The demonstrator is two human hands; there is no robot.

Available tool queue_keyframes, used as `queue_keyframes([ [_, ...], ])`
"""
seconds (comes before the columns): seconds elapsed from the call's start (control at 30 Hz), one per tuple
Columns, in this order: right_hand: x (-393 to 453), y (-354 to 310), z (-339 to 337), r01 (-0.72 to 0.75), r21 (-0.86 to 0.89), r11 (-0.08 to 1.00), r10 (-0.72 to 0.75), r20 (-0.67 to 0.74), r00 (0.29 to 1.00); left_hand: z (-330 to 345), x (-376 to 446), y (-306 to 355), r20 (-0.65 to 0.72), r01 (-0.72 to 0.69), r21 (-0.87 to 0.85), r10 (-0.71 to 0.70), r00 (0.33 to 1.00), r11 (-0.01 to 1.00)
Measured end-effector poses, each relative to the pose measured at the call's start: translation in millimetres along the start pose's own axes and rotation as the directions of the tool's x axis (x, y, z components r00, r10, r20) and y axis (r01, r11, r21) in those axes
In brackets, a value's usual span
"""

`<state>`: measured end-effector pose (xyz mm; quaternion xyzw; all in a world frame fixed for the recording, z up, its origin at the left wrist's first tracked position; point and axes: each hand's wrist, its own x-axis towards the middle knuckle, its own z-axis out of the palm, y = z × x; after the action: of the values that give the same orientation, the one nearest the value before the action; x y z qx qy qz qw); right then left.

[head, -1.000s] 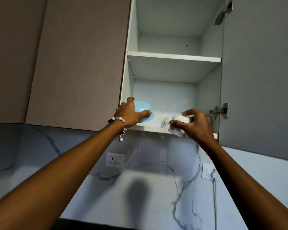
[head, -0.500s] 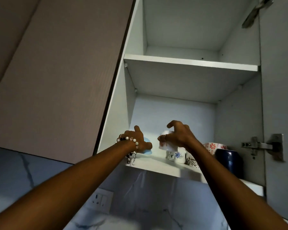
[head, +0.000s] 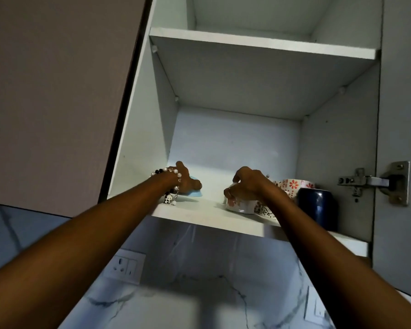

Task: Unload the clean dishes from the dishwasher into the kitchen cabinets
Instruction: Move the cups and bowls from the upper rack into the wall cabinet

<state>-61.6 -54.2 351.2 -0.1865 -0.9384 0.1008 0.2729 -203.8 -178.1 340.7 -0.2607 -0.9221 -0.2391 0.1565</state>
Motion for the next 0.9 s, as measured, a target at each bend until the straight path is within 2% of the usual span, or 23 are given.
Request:
queue_keyframes([
  [0.2,12.1,3.7,10.1,-0.017,-0.165,0.986,0.017,-0.002,1.0,3.8,9.2,-4.9,0.057,0.01,0.031,-0.011,0.998,0.999],
  [0.37,13.1,-15.3,12.1,0.059,-0.364,0.93,-0.123,-0.156,0.98,5.5,18.3,-7.4,0.129,-0.009,0.079,-0.001,0.992,0.997],
  [0.43,14.2,-26.4,14.2,0.125,-0.371,0.92,-0.192,-0.148,0.97,8.0,25.2,-11.9,0.152,-0.025,0.103,0.009,0.988,0.994],
  [0.53,19.1,-39.0,17.6,0.202,-0.29,0.936,-0.228,-0.059,0.972,11.6,34.8,-18.6,0.163,-0.043,0.137,0.02,0.986,0.99],
  [0.63,25.8,-43.4,25.4,0.255,-0.249,0.935,-0.263,-0.001,0.965,12.9,39.1,-21.1,0.098,-0.073,0.2,0.054,0.994,0.977],
  [0.8,33.4,-43.3,42.8,0.288,-0.248,0.925,-0.297,-0.001,0.955,4.3,32.2,-11.9,-0.197,-0.087,0.307,0.153,0.968,0.948],
  [0.9,37.4,-39.4,45.6,0.292,-0.216,0.932,-0.296,0.014,0.955,3.3,34.9,-20.0,-0.169,-0.085,0.224,0.125,0.978,0.971],
])
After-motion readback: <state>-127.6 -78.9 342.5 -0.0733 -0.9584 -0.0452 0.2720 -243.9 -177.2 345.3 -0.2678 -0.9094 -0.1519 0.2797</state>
